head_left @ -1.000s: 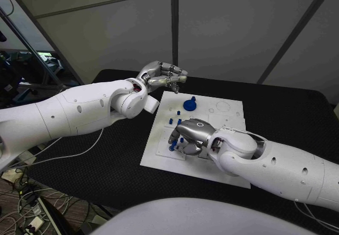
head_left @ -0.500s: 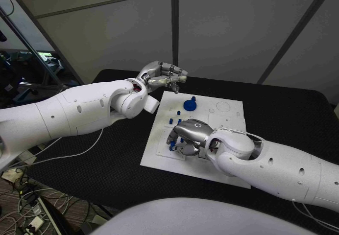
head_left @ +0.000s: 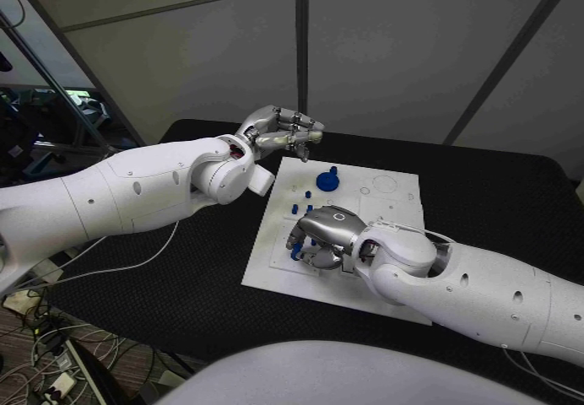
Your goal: Assemble the parts on the task board
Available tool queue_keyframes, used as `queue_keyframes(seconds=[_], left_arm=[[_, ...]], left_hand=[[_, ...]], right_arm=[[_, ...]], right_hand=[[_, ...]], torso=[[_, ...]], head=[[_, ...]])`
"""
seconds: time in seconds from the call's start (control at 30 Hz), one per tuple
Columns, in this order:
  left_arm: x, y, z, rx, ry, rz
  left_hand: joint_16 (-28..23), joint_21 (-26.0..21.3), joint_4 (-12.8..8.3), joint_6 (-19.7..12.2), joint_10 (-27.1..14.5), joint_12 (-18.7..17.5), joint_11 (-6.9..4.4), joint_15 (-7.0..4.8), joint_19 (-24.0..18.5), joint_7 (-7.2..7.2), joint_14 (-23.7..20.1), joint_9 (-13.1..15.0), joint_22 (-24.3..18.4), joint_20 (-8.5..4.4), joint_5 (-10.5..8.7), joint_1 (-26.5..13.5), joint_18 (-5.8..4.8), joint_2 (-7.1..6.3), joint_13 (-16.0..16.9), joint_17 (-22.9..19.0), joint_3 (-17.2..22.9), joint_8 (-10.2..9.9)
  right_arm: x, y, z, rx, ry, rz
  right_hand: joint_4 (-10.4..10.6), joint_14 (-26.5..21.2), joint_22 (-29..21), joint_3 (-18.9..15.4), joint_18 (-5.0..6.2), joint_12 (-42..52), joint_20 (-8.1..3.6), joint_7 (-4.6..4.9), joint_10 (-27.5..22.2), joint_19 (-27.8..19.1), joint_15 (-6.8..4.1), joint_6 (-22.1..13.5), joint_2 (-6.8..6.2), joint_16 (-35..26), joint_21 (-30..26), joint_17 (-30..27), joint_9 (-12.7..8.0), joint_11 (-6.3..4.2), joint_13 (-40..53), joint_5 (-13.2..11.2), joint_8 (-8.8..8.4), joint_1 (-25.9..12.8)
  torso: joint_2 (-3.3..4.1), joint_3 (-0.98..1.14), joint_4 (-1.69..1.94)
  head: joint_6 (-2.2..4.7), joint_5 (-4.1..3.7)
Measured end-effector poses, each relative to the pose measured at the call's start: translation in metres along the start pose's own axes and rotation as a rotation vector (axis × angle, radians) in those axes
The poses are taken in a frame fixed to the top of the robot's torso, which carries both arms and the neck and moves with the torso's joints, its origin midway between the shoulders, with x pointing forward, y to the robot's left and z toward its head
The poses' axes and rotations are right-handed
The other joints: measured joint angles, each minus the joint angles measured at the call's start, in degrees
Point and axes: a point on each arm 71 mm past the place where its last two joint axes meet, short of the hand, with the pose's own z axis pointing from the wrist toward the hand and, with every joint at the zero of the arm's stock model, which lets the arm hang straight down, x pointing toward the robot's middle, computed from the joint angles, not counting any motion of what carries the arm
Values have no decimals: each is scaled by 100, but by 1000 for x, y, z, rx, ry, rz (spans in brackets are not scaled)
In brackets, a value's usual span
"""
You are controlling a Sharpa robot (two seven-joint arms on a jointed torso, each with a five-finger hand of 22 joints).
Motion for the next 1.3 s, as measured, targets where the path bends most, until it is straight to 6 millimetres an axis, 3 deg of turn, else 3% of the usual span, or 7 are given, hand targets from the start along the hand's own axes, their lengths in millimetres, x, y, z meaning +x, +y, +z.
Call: queue_keyframes(seconds=[0.6,0.8,1.3], left_arm=[[0,0,0,-3,4,-1],[0,0,0,-4,4,-1],[1,0,0,-7,8,-2]], left_hand=[[0,0,0,0,1,0,1,0,0,0,0,-1,1,0,0,0,0,0,4,1,0,0],[0,0,0,0,2,0,1,0,0,0,0,-2,1,0,0,0,0,0,3,1,0,0],[0,0,0,0,-34,26,8,0,0,0,0,5,2,0,0,0,0,0,2,2,0,0]], right_arm=[[1,-2,-1,10,28,-17],[5,-5,-5,20,32,-24],[4,-3,-7,15,15,-40]], right_hand=[[4,0,-45,-3,0,-68,10,29,-52,-53,0,-50,-19,0,-23,-36,-26,52,-13,0,-32,-20],[4,0,8,-3,0,-73,10,4,1,-53,0,9,-19,0,-23,18,-21,-1,-11,45,-43,-20],[4,0,20,-4,0,-84,10,13,1,-52,0,18,-20,0,12,28,-4,-1,9,46,-15,-20]], torso=[[-3,0,-7],[-2,3,-7],[-3,3,-7]], head=[[0,-20],[0,-20],[0,-31]])
